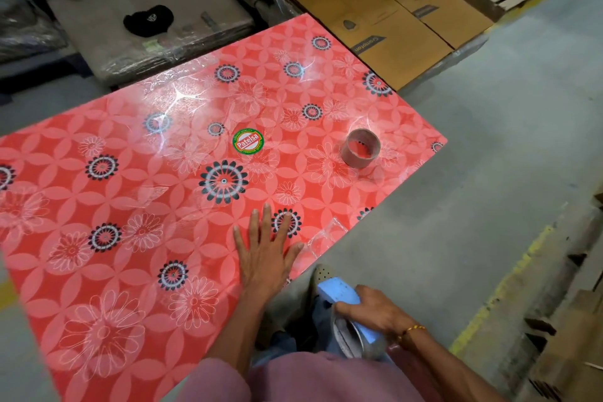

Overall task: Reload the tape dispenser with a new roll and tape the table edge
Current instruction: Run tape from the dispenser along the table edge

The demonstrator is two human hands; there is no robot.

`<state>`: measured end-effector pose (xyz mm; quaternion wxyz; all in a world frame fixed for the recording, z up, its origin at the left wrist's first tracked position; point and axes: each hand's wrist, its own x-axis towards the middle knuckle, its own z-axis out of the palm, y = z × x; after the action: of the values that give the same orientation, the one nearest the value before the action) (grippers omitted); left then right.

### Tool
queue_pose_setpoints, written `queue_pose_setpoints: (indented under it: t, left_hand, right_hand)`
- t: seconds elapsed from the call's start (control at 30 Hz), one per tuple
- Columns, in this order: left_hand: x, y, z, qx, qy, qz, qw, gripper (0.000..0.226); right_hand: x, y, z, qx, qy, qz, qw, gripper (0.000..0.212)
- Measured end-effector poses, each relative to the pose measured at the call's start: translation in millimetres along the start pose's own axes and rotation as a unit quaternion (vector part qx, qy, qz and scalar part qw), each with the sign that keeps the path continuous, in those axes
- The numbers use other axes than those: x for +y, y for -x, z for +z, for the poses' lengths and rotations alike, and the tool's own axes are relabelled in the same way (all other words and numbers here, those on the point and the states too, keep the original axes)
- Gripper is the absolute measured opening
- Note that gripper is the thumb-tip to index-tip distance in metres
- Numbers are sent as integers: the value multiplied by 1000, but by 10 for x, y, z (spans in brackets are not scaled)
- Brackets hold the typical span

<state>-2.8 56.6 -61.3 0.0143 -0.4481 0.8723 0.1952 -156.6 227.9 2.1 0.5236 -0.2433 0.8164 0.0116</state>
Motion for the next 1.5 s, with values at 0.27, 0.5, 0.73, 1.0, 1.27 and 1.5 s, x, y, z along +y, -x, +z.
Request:
queue_pose_setpoints:
  t: [0.27,0.5,0.73,1.0,1.27,1.5]
  left_hand:
    - [-33,15,-446,-73,183,58,979,36]
    - [195,149,-813,-234,508,-24,829,35]
    - [247,105,-1001,-274,546,-83,788,57]
    - [85,68,-1048,-154,601,-172,765,42]
    - [-57,-37,-931,-26,657,-281,699,36]
    - [-23,-355,-912,74,603,-312,730,29]
  right_hand:
    - [11,228,-495,-117,-351,-69,927,41]
    - [-247,288,-717,-242,-398,-54,883,40]
    - [-569,193,-809,-301,-313,-53,899,47]
    - [-1014,25,-1028,-265,-268,-127,917,44]
    - [-1371,-373,-1331,-86,-153,-241,955,36]
    - [-1856,-750,-1578,-65,-98,-360,926,37]
